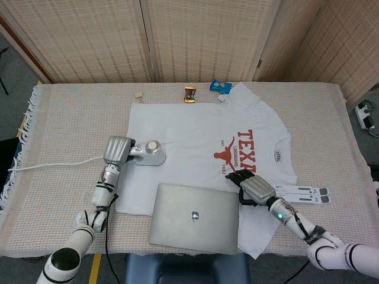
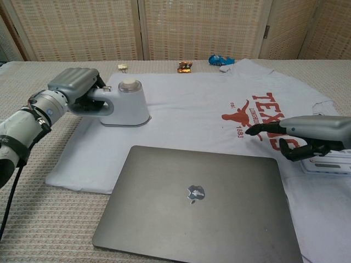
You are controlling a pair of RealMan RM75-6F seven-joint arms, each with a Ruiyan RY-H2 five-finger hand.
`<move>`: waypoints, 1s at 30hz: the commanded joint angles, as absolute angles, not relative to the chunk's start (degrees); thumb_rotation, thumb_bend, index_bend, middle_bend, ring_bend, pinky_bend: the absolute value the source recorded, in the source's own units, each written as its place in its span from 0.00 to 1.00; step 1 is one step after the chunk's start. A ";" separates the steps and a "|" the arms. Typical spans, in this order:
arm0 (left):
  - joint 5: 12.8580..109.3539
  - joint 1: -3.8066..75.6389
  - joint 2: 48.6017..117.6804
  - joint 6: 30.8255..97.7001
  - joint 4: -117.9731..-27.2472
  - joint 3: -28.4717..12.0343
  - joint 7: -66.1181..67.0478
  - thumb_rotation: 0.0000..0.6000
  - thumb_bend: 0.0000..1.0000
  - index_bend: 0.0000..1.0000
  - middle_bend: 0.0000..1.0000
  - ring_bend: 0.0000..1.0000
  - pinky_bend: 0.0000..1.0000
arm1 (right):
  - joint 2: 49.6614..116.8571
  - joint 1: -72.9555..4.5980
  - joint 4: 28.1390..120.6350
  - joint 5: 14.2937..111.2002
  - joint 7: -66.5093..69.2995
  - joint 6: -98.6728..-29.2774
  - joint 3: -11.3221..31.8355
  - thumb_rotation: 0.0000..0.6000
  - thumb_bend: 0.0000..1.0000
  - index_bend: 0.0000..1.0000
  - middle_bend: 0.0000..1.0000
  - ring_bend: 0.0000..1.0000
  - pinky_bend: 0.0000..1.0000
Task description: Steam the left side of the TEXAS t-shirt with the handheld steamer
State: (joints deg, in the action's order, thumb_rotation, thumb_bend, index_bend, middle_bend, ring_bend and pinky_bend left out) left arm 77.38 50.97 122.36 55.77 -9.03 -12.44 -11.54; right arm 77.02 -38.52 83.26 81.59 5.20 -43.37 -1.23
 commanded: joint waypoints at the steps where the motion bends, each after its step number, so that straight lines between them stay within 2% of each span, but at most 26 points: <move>1: 79.50 48.99 121.38 57.99 -9.11 -10.13 -12.84 1.00 0.29 0.93 0.99 0.83 0.75 | 77.05 -38.50 83.27 81.55 5.15 -43.35 -1.23 0.43 0.95 0.00 0.05 0.00 0.00; 10: 84.55 43.77 119.00 64.99 -10.56 -4.67 -14.51 1.00 0.29 0.93 0.99 0.82 0.75 | 77.27 -38.58 83.83 82.13 4.84 -43.53 -1.35 0.43 0.95 0.00 0.05 0.00 0.00; 30: 89.13 35.01 112.64 74.49 -16.89 0.49 -15.92 1.00 0.28 0.93 0.98 0.82 0.75 | 76.34 -37.99 85.12 83.19 5.02 -45.04 -1.61 0.43 0.95 0.00 0.05 0.00 0.00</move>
